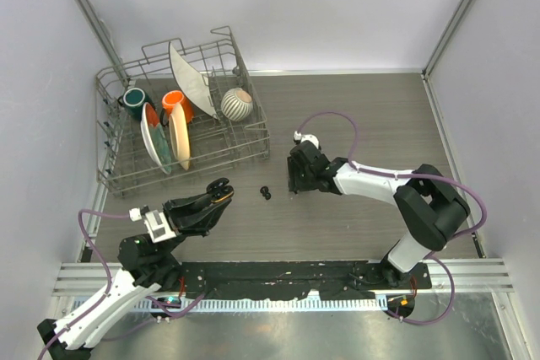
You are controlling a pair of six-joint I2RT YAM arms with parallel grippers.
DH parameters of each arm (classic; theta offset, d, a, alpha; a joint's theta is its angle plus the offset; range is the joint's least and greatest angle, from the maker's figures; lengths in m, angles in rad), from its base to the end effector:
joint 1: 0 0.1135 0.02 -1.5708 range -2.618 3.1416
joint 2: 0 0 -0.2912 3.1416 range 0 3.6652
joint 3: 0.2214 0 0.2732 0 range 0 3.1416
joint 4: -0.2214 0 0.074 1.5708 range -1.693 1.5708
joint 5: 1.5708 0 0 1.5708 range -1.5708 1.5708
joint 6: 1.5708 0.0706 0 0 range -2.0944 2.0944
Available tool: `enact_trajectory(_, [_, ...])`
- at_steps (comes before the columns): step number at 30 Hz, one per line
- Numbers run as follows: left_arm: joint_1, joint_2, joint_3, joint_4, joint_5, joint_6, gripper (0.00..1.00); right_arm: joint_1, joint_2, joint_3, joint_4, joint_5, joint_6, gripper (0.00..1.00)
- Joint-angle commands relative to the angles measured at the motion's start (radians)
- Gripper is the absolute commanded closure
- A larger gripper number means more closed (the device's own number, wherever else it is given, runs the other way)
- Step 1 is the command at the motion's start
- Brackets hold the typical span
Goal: Insert the wireless bluetooth earbuds into the charging case
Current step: Pick up the earbud from the center of the board.
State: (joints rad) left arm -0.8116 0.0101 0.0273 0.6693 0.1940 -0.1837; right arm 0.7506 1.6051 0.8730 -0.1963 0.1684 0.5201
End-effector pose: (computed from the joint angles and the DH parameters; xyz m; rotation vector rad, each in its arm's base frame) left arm 0.0625 -0.0856 0.2718 0.4657 0.8197 -1.0101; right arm 0.2672 0.2330 0.1560 -0.2185 2.5006 0.3250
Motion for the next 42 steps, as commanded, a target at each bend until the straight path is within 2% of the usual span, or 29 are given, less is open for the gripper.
enact_trajectory(1, [-0.003,-0.052,-0.047,0.004,0.001,-0.010,1.00,0.003,0.019,0.049,-0.012,-0.021,-0.012,0.52])
enact_trajectory(18, [-0.001,-0.053,-0.049,0.001,0.002,-0.010,1.00,0.009,0.064,0.058,-0.025,-0.018,-0.017,0.62])
enact_trajectory(28, [-0.001,-0.052,-0.053,0.004,0.004,-0.013,1.00,0.010,0.075,0.061,-0.032,0.000,-0.042,0.63])
enact_trajectory(42, [-0.001,-0.052,-0.058,0.007,0.004,-0.019,1.00,0.010,0.090,0.069,-0.041,-0.006,-0.037,0.68])
